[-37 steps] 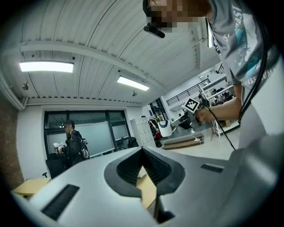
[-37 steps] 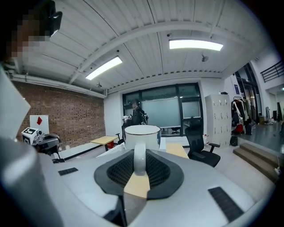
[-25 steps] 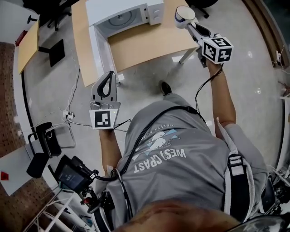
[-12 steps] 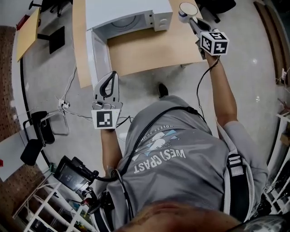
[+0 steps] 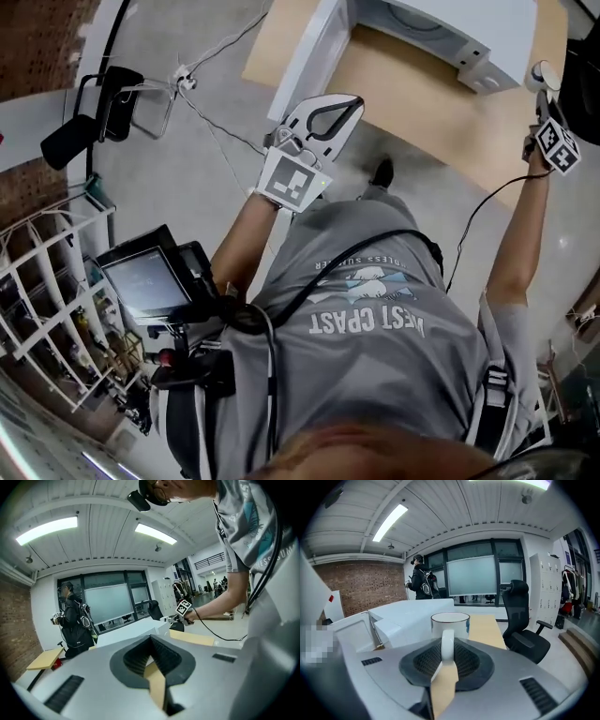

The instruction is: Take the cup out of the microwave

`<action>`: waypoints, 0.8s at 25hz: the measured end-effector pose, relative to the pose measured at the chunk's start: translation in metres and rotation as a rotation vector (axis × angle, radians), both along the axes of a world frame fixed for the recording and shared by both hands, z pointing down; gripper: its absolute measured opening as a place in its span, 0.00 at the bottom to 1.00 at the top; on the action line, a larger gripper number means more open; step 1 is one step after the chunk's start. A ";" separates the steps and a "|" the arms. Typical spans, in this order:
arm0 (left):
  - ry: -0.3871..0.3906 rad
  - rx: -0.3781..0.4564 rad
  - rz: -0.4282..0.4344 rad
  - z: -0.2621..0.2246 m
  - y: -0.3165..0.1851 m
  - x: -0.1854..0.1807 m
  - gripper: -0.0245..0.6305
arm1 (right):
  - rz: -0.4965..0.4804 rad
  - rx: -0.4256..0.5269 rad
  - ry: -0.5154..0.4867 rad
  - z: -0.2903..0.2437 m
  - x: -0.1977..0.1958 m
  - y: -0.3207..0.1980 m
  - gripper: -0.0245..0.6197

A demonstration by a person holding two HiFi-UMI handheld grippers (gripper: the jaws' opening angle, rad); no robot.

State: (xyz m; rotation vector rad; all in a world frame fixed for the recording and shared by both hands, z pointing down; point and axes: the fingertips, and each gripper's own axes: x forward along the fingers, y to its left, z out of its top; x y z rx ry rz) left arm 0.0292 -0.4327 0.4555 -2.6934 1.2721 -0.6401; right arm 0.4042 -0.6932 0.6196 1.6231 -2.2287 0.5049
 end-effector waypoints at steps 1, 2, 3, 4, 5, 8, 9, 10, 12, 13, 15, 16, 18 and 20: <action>0.001 -0.009 -0.008 0.003 -0.008 -0.002 0.10 | -0.002 -0.015 0.002 0.014 -0.001 -0.014 0.15; 0.004 -0.017 -0.015 0.006 -0.013 -0.003 0.10 | -0.001 -0.031 0.002 0.025 -0.001 -0.023 0.15; 0.006 -0.024 -0.018 0.008 -0.015 -0.003 0.10 | 0.001 -0.046 0.001 0.037 0.000 -0.029 0.15; 0.005 -0.033 -0.020 0.011 -0.017 -0.004 0.10 | 0.006 -0.063 -0.002 0.050 0.000 -0.033 0.15; 0.003 -0.043 -0.020 0.015 -0.018 -0.005 0.10 | 0.012 -0.082 -0.006 0.064 -0.001 -0.037 0.15; -0.004 -0.064 -0.017 0.023 -0.020 -0.006 0.10 | 0.036 -0.136 -0.021 0.102 0.002 -0.045 0.15; -0.006 -0.068 -0.016 0.024 -0.020 -0.005 0.10 | 0.046 -0.149 -0.024 0.111 0.005 -0.046 0.15; -0.008 -0.074 -0.015 0.025 -0.019 -0.005 0.10 | 0.054 -0.161 -0.026 0.117 0.008 -0.046 0.15; -0.010 -0.087 -0.015 0.027 -0.014 -0.005 0.10 | 0.068 -0.177 -0.028 0.127 0.013 -0.044 0.15; -0.011 -0.095 -0.015 0.028 -0.011 -0.006 0.10 | 0.073 -0.180 -0.028 0.130 0.015 -0.042 0.15; -0.015 -0.109 -0.014 0.031 -0.007 -0.008 0.10 | 0.078 -0.179 -0.029 0.135 0.017 -0.040 0.15; -0.017 -0.115 -0.013 0.032 -0.006 -0.009 0.10 | 0.079 -0.177 -0.028 0.136 0.017 -0.040 0.15; -0.016 -0.129 -0.012 0.034 -0.003 -0.009 0.10 | 0.080 -0.172 -0.024 0.136 0.018 -0.039 0.15; -0.014 -0.139 -0.002 0.035 -0.001 -0.006 0.10 | 0.085 -0.176 -0.023 0.137 0.020 -0.036 0.15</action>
